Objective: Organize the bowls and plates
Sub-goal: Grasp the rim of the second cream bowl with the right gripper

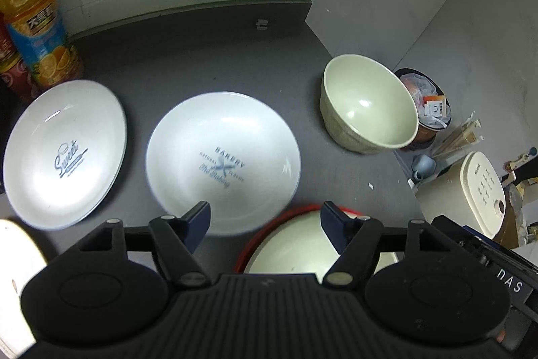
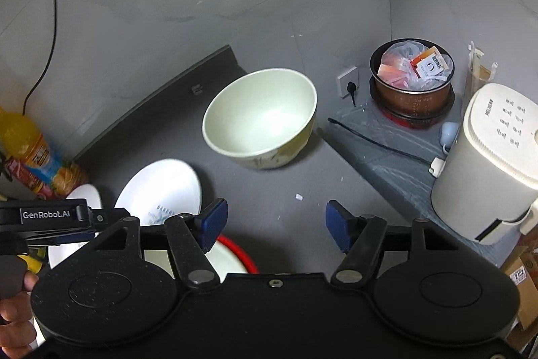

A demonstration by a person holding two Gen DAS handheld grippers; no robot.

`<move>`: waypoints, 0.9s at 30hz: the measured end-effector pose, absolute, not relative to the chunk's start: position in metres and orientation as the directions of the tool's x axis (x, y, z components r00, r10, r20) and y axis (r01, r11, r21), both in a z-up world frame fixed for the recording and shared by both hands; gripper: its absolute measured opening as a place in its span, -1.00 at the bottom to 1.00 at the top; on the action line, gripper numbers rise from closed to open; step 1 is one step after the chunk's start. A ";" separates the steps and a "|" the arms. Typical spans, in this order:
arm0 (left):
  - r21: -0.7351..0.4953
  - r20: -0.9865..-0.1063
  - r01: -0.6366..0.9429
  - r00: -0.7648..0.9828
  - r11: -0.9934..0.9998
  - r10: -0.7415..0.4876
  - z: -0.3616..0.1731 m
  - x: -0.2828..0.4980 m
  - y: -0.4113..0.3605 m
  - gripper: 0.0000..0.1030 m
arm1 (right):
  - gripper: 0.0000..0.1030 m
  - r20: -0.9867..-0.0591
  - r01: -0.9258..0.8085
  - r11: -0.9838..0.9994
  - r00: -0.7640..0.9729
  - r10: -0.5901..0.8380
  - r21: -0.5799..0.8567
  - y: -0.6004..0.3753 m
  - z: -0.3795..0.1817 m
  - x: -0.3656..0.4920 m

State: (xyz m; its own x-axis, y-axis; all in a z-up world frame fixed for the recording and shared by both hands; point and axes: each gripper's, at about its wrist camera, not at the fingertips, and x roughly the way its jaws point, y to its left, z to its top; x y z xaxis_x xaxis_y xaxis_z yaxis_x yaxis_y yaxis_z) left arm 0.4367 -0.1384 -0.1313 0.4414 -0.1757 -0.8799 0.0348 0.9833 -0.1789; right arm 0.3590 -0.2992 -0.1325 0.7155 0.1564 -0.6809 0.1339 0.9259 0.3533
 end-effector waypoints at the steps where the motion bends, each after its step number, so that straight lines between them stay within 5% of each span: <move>1: -0.178 -0.880 0.035 0.443 0.983 -0.175 -0.131 0.441 -0.140 0.37 | 0.24 -0.680 0.133 0.927 0.716 0.155 0.352 -0.302 -0.133 0.364; 27: -0.198 -0.883 -0.020 0.438 0.980 -0.170 -0.170 0.561 -0.209 0.37 | 0.24 -0.707 0.190 0.887 0.681 0.189 0.420 -0.346 -0.177 0.474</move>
